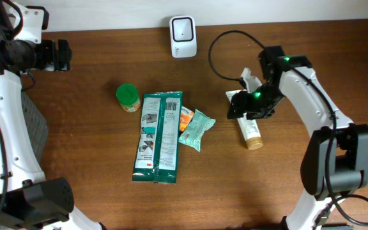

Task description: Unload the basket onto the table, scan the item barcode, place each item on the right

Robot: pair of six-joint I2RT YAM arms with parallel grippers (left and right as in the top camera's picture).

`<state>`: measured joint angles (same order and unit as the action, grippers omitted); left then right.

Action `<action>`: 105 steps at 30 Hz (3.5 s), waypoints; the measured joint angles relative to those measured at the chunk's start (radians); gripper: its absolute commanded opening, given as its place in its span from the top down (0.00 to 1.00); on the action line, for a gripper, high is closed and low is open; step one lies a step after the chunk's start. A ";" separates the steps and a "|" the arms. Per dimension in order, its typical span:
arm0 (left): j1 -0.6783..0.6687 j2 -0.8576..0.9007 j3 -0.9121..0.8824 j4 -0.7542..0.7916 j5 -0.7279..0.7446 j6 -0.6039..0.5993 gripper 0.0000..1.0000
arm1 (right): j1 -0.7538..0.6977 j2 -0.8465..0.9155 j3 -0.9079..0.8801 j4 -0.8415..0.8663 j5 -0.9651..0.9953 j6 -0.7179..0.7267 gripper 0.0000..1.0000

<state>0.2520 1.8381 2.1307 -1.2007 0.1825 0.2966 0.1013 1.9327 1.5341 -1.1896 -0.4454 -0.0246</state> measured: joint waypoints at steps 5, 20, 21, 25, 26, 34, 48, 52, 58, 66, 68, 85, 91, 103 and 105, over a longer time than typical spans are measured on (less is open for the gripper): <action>0.000 0.000 0.000 0.000 0.000 0.000 0.01 | 0.065 0.000 -0.061 0.020 0.031 0.070 0.43; 0.000 0.000 0.000 0.000 0.000 0.000 0.01 | 0.039 0.000 -0.258 0.102 0.440 0.326 0.51; 0.000 0.000 0.000 0.000 0.000 0.000 0.01 | 0.004 0.000 -0.258 0.126 0.458 0.333 0.51; 0.000 0.000 0.000 0.000 0.000 0.000 0.01 | -0.124 0.000 -0.259 0.246 0.494 0.304 0.46; 0.000 0.000 0.000 0.000 0.000 0.000 0.01 | -0.158 0.000 -0.259 0.267 0.500 0.294 0.44; 0.000 0.000 0.000 0.000 0.000 0.000 0.01 | -0.296 0.000 -0.261 0.512 0.257 0.151 0.32; 0.000 0.000 0.000 0.000 0.000 0.000 0.01 | -0.269 0.002 -0.139 0.260 0.076 0.231 0.26; 0.000 0.000 0.000 0.000 0.000 0.000 0.01 | -0.254 0.002 -0.172 0.363 0.071 0.334 0.33; 0.000 0.000 0.000 0.000 0.000 0.000 0.01 | -0.150 0.002 -0.283 0.586 0.094 0.542 0.44; 0.000 0.000 0.000 0.000 0.000 0.000 0.01 | -0.080 0.002 -0.296 0.631 0.240 0.618 0.71; 0.000 0.000 0.000 0.000 0.000 0.000 0.01 | -0.076 0.002 -0.296 0.640 0.251 0.605 0.69; 0.000 0.000 0.000 0.000 0.000 0.000 0.01 | -0.064 0.025 -0.250 0.352 -0.027 -0.061 0.91; 0.000 0.000 0.000 0.000 0.000 0.000 0.01 | -0.063 0.039 -0.248 0.329 -0.047 -0.192 0.43; 0.000 0.000 0.000 0.000 0.000 0.000 0.01 | -0.103 0.043 -0.362 0.547 -0.208 -0.125 0.71; 0.000 0.000 0.000 0.000 0.000 0.000 0.01 | -0.105 0.043 -0.385 0.570 -0.221 -0.100 0.85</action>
<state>0.2520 1.8381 2.1307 -1.2011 0.1825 0.2966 -0.0040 1.9755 1.1496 -0.6193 -0.6666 -0.1242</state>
